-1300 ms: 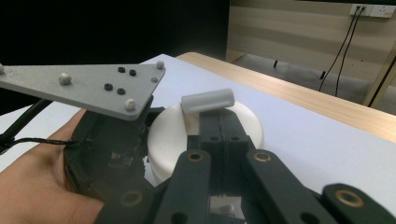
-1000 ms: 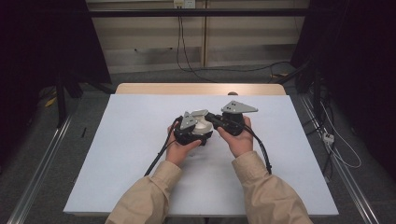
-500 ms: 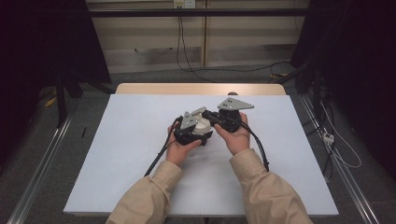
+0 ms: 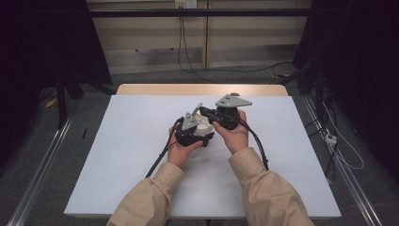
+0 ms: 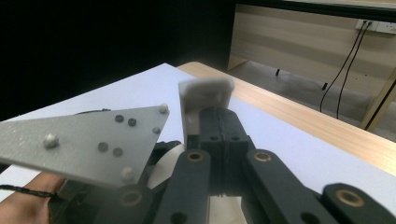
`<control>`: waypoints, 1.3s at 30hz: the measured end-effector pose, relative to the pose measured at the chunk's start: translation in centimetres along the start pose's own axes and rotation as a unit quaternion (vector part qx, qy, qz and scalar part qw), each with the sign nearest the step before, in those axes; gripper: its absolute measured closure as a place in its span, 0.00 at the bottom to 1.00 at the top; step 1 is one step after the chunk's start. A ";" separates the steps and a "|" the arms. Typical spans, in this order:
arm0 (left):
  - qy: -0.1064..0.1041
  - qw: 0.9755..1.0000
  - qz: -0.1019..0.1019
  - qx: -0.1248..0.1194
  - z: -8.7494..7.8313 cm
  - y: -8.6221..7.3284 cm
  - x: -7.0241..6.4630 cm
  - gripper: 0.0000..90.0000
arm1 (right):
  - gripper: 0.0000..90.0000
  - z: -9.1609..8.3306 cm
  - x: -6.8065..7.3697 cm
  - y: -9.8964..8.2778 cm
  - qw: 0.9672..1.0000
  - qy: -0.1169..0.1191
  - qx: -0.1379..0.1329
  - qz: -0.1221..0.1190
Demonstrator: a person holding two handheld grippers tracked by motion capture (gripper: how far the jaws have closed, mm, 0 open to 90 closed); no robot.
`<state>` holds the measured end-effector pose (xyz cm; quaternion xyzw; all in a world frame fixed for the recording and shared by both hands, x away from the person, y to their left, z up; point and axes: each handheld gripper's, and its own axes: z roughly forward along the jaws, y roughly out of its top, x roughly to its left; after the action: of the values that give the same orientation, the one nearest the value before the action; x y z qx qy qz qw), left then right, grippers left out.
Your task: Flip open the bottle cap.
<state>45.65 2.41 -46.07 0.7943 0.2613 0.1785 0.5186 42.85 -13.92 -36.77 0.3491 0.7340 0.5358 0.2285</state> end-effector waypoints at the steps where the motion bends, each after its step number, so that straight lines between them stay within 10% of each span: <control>1: 0.001 1.000 -0.003 0.000 0.0 0.0 -0.1 0.20 | 1.00 0.1 0.1 0.1 1.000 0.001 0.002 -0.001; 39: -0.008 1.000 -0.004 -0.001 0.0 0.0 0.1 0.21 | 1.00 3.6 -0.4 -0.2 0.999 0.027 0.014 -0.011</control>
<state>45.76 2.49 -46.13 0.7941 0.2605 0.1703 0.5220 45.60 -11.99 -38.14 0.3300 0.7513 0.5318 0.2095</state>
